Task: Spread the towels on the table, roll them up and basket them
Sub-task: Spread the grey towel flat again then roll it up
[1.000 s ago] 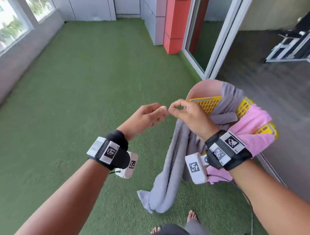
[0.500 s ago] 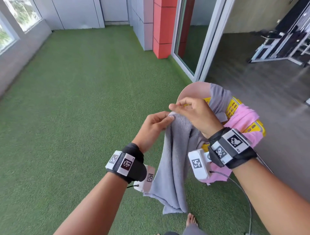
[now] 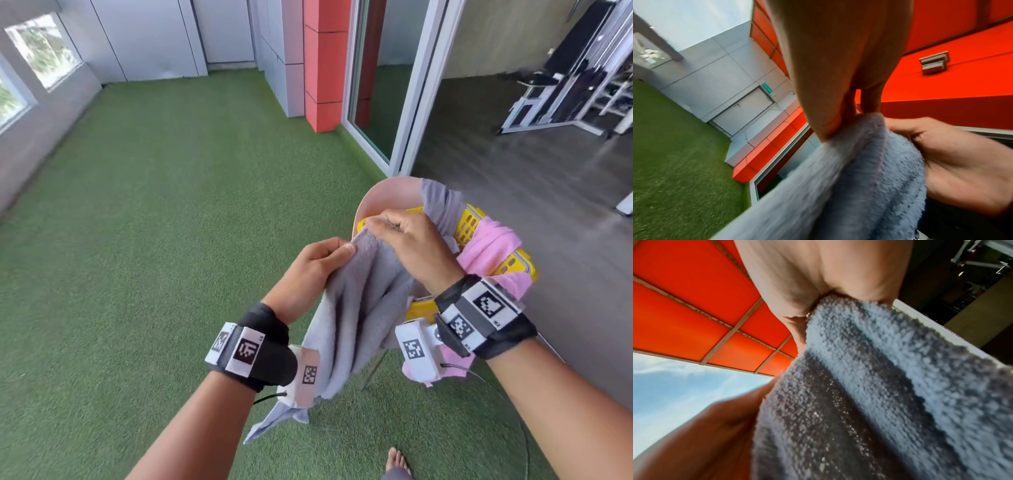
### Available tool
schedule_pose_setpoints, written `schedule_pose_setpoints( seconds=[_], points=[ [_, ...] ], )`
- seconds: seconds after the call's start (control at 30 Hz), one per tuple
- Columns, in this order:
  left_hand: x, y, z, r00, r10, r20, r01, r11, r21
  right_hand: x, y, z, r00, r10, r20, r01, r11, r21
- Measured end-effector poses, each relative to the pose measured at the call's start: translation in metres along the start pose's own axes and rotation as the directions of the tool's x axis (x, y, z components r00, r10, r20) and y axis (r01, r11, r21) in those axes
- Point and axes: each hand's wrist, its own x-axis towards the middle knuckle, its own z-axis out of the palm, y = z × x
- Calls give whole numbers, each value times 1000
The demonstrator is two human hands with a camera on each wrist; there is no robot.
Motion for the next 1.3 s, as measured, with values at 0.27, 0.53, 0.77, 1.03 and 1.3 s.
schedule_pose_setpoints(
  seconds=[0.27, 0.53, 0.77, 1.03, 1.3],
  points=[
    [-26, 26, -32, 998, 27, -57, -12, 970, 242, -11, 1, -8, 990, 81, 119, -100, 981, 167],
    [-12, 41, -17, 1000, 29, -4, -27, 949, 315, -3, -6, -8, 992, 19, 121, -62, 932, 357],
    [-18, 45, -20, 995, 82, -64, -60, 953, 296, -31, -14, 21, 882, 94, 462, -301, 866, 399],
    [-30, 31, -25, 1000, 9, 19, -11, 988, 154, -16, -12, -12, 979, 198, 56, -191, 776, 601],
    [-29, 30, -21, 990, -45, 137, 17, 979, 203, -26, -16, -13, 975, 223, 6, -160, 682, 713]
  ],
)
